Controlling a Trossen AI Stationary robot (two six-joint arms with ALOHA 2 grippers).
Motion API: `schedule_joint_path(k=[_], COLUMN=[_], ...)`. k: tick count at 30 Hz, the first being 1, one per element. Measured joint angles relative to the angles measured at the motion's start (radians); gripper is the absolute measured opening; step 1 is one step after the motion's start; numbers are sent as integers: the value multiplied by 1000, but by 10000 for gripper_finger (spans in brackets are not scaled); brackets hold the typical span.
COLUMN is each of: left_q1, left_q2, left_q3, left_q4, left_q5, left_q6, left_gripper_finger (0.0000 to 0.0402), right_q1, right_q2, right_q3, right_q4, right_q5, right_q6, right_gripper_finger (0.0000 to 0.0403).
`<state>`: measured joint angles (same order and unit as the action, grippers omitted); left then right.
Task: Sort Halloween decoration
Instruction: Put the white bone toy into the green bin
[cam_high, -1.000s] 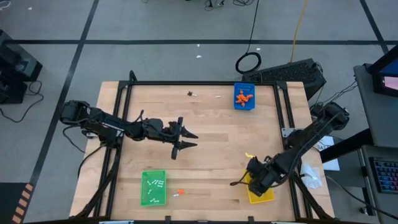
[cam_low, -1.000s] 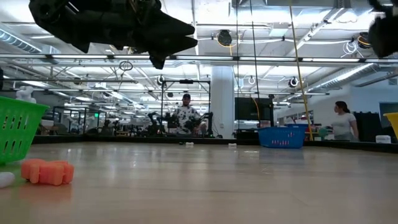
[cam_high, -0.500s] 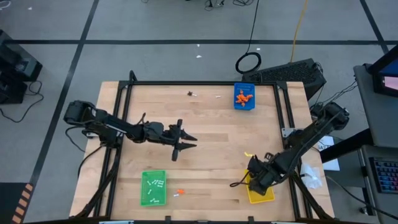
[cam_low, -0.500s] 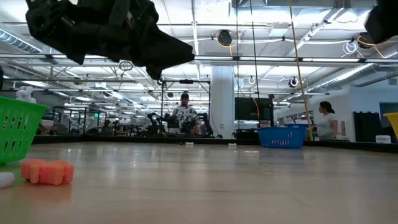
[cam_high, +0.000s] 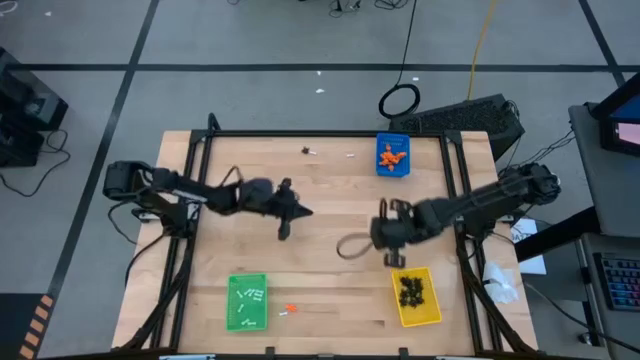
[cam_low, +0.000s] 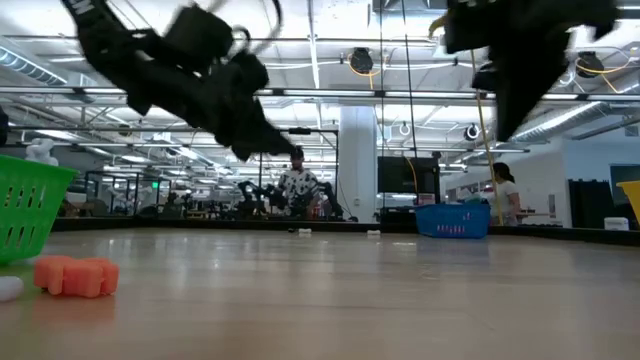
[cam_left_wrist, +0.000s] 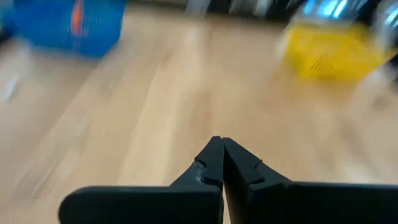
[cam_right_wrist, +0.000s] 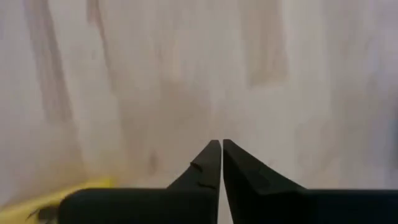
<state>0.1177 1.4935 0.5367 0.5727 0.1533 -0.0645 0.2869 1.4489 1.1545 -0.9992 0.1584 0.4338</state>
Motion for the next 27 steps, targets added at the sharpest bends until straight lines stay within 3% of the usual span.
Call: schedule_joint_path(k=[5,10,13,17,19,27], left_q1=[160,302,386,486,511,544], left_q2=[-7,34,91,178,228,464], left_q3=[191,399,523,630,688,968], left_q4=[-491,-806,-923,-994,-981,-1244], left_q5=[39,42,44,111,102,25], left_q6=[200,421,508,512,553,735], left_gripper_finger=[0,0,0,0,0,0], right_q1=[-138,-263,-329,-407,-439,-527], right_q2=[0,0,0,1,1,0], right_q3=[0,-43,-78,-146,-170,-297], right_q4=[166,367,513,684,754,1003], right_q5=[-3,-88,-165,-228,-241,-300], right_q6=[-249,-444,-532,-618,-644,-677], right_gripper_finger=[3,1,1,0,0,0])
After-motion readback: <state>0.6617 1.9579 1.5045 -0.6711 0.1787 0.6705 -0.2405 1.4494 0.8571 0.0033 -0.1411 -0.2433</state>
